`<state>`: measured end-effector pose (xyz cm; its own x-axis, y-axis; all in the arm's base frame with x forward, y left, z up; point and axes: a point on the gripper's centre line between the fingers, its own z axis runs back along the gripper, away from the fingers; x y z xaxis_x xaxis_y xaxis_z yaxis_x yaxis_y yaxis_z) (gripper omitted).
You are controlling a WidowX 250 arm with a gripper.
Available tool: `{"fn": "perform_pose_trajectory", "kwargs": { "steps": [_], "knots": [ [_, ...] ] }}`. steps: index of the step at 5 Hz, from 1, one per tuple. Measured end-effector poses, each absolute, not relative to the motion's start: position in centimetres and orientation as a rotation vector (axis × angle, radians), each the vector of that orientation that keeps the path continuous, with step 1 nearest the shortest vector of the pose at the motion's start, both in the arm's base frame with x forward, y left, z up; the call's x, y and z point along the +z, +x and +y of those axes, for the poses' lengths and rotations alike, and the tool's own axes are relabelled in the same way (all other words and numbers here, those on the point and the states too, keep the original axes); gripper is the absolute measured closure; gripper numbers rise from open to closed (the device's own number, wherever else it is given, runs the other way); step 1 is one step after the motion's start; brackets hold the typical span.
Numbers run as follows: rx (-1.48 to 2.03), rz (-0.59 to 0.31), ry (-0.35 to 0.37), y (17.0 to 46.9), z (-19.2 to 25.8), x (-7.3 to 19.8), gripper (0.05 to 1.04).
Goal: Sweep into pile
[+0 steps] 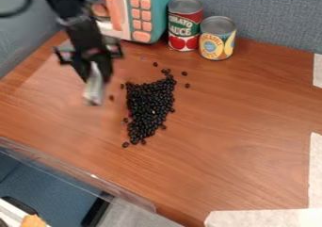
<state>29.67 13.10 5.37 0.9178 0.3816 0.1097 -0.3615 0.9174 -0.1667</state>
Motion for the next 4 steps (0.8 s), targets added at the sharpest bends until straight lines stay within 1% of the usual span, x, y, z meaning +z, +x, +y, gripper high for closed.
{"fn": "perform_pose_trajectory", "kwargs": {
  "steps": [1,2,3,4],
  "knots": [
    [0.161,-0.143,-0.149,30.6,14.2,4.4,0.703],
    [0.024,-0.138,-0.084,31.2,14.8,2.1,0.703],
    [-0.048,-0.117,-0.033,32.1,14.0,0.1,0.703],
    [-0.075,-0.121,0.02,32.9,14.3,-0.3,0.703]
  ]
}}
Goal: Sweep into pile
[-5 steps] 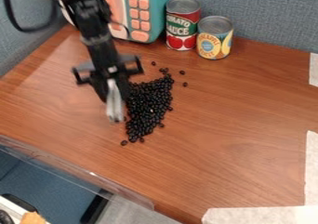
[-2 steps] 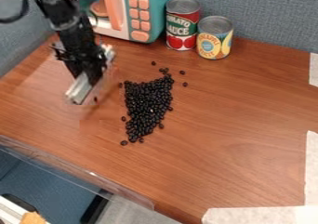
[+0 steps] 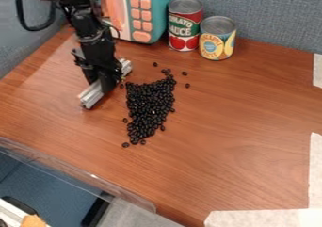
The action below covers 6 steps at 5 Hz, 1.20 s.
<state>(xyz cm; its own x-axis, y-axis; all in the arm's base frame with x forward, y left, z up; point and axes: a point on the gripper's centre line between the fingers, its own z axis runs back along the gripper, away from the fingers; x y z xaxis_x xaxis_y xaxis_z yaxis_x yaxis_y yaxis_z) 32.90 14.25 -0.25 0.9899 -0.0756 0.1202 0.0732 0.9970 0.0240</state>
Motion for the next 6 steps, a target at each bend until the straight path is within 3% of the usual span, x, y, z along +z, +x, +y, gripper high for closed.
{"fn": "perform_pose_trajectory", "kwargs": {
  "steps": [3,6],
  "knots": [
    [-0.144,-0.104,-0.029,32.4,8.6,-0.6,0.703],
    [-0.098,-0.072,-0.089,32.0,8.5,0.2,0.703]
  ]
}}
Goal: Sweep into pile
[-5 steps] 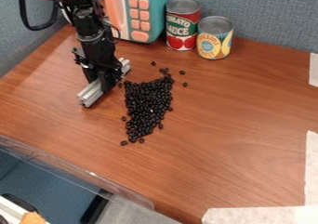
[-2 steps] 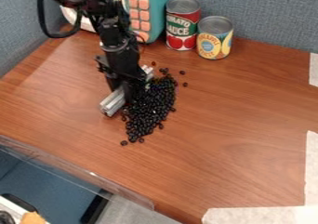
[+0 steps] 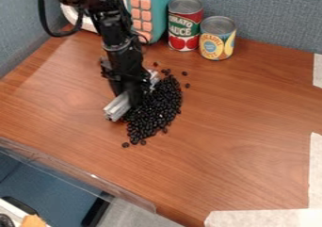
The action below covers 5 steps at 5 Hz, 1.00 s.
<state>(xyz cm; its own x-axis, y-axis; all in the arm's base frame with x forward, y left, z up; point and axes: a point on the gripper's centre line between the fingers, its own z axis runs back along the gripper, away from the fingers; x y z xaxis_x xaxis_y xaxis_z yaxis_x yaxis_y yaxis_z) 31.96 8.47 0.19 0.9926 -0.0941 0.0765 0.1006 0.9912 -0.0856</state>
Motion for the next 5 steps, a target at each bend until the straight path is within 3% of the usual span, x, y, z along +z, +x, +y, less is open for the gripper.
{"fn": "perform_pose_trajectory", "kwargs": {
  "steps": [1,2,4,5],
  "knots": [
    [-0.035,-0.144,-0.073,32.4,11.6,2.5,0.703],
    [-0.016,-0.163,-0.04,32.2,13.9,2.9,0.703],
    [-0.073,-0.14,0.09,32.1,16.3,-0.1,0.703],
    [-0.083,-0.137,0.114,32.1,16.9,-0.5,0.674]
  ]
}}
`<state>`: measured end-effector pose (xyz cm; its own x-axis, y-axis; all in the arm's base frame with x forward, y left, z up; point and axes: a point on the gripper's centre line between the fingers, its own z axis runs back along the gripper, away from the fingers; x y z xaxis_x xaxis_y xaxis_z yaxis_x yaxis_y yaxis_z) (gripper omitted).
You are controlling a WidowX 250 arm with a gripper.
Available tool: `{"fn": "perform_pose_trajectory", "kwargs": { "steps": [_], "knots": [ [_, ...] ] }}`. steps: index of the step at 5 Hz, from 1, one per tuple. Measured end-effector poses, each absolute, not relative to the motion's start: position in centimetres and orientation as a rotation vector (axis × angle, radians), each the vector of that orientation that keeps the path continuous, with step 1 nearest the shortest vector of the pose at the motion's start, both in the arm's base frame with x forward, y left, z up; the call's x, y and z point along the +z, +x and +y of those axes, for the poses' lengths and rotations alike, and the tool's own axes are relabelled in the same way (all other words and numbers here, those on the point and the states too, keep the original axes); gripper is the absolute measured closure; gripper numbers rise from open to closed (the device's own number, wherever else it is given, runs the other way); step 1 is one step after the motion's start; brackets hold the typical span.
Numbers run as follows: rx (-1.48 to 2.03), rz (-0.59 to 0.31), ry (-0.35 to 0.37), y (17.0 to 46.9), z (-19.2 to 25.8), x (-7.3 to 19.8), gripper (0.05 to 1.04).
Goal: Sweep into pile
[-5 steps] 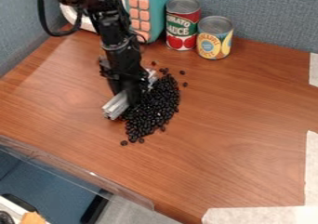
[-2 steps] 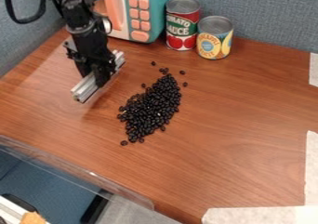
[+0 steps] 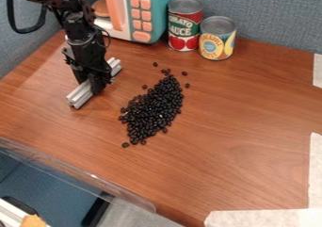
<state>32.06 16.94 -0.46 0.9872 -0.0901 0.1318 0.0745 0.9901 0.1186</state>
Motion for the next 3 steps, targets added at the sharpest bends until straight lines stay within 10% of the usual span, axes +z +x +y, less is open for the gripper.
{"fn": "perform_pose_trajectory", "kwargs": {
  "steps": [1,3],
  "knots": [
    [-0.086,-0.127,0.113,31.9,17.4,-0.4,0.587],
    [-0.041,-0.115,0.057,30.4,18.6,1.7,0.074]
  ]
}}
